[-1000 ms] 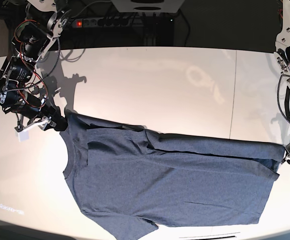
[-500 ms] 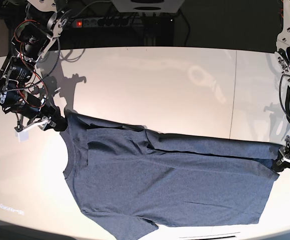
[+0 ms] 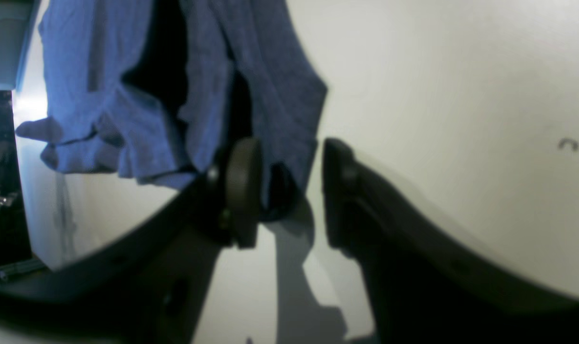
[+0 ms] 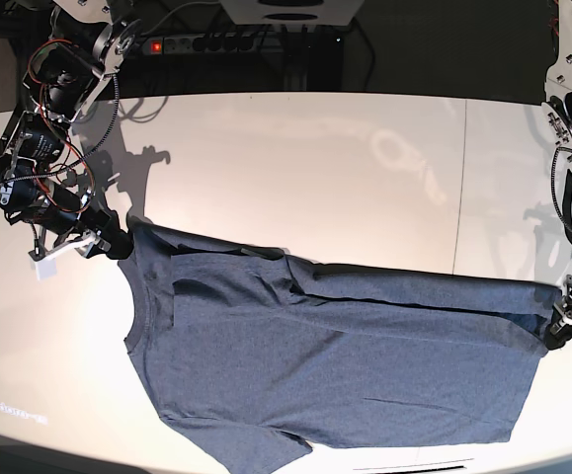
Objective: Fold the T-shirt properly
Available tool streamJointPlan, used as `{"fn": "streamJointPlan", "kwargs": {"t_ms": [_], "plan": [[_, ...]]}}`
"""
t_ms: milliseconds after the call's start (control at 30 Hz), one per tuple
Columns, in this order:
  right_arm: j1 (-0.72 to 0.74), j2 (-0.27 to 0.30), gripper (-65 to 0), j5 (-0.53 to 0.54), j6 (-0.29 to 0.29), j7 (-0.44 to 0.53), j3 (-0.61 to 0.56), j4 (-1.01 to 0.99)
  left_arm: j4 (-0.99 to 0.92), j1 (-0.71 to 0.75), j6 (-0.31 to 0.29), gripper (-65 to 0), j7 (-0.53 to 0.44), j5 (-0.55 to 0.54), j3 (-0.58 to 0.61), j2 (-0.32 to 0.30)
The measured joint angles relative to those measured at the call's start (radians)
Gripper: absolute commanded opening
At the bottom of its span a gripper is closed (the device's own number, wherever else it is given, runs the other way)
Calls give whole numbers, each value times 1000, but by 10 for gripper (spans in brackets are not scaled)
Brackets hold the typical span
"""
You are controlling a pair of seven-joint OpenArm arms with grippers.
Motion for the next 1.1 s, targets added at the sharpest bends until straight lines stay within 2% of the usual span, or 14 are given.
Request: {"fn": "streamJointPlan", "kwargs": {"t_ms": [100, 233, 333, 567, 700, 800, 1000, 1100], "plan": [[0, 0, -427, 0, 0, 0, 0, 0, 0, 0, 0, -479, 29, -87, 0, -1], [0, 0, -427, 0, 0, 0, 0, 0, 0, 0, 0, -401, 129, -183, 0, 0], [0, 0, -427, 0, 0, 0, 0, 0, 0, 0, 0, -374, 167, -245, 0, 0], [0, 0, -427, 0, 0, 0, 0, 0, 0, 0, 0, -375, 164, -260, 0, 0], [0, 0, -427, 0, 0, 0, 0, 0, 0, 0, 0, -375, 97, -261, 0, 0], [0, 0, -427, 0, 0, 0, 0, 0, 0, 0, 0, -375, 96, -260, 0, 0], [0, 0, -427, 0, 0, 0, 0, 0, 0, 0, 0, -374, 146, -306, 0, 0], [0, 0, -427, 0, 0, 0, 0, 0, 0, 0, 0, -342, 212, -369, 0, 0]]}}
